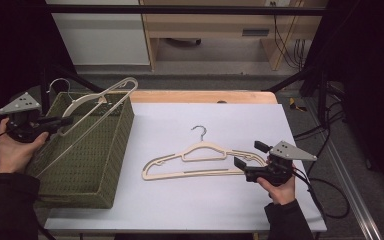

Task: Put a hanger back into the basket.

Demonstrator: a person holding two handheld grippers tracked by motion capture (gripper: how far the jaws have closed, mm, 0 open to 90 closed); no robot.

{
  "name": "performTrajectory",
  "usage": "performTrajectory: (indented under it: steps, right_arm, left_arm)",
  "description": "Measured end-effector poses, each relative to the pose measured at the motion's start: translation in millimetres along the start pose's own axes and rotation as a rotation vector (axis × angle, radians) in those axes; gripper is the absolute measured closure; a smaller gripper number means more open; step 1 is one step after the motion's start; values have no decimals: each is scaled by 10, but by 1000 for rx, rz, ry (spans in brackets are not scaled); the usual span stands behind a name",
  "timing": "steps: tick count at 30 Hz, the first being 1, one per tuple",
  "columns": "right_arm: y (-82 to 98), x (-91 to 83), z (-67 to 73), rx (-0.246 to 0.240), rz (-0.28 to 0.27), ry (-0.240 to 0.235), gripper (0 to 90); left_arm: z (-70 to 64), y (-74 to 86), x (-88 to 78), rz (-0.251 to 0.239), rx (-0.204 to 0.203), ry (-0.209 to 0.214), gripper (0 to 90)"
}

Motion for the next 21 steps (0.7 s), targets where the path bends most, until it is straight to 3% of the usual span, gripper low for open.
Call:
performTrajectory:
  steps: [6, 14, 21]
  right_arm:
    - [21, 10, 5, -7, 11, -2, 76]
    - [23, 16, 7, -2, 10, 4, 75]
    - [34, 25, 8, -4, 14, 2, 74]
  left_arm:
    - [126, 161, 8, 16, -34, -17, 857]
    - [234, 306, -75, 39, -45, -39, 858]
    - [237, 438, -77, 49, -78, -32, 858]
Point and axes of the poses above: each handheld gripper's, and its own axes: x roughly forward along the jaws, y roughly out of its underside, z roughly to its left, the point moved 10 cm from there along x, roughly forward along the jaws, and after that the axes turned 7 degrees about -z, right-handed, at the moved point
